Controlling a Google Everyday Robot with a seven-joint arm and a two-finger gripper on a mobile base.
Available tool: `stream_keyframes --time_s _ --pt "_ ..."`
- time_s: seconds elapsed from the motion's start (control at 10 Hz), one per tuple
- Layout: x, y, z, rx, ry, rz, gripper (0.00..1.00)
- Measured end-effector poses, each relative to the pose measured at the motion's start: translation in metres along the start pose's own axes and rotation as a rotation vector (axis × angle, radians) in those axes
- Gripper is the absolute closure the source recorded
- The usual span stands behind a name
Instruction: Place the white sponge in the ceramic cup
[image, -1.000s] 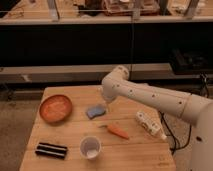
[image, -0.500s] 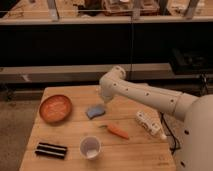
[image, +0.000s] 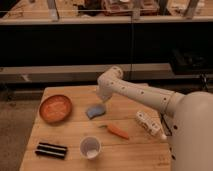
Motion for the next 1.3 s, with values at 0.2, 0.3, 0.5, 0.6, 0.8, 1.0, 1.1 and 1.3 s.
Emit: stream_keyframes --time_s 0.2,0.3,0.5,0.6,0.8,1.0,1.1,1.3 --pt "0.002 -0.004 0.011 -0.018 -0.007 -0.021 0.2" --pt "0.003 -0.007 0.016 -0.024 -0.011 -0.032 0.2" --pt "0.007 -0.009 0.024 -0.044 -0.016 -0.057 0.2" --pt "0.005 -0.012 0.028 -0.05 -0.022 -0.075 0.2" --pt "0.012 -0.01 0.036 -0.056 -0.027 -0.09 0.2" --pt "0.012 -0.011 0.047 -0.062 -0.035 -0.114 0.2" --pt "0.013 -0.01 0.051 -0.063 -0.035 -0.117 0.2" --pt "0.015 -0.006 0.055 -0.066 -0.038 -0.126 0.2"
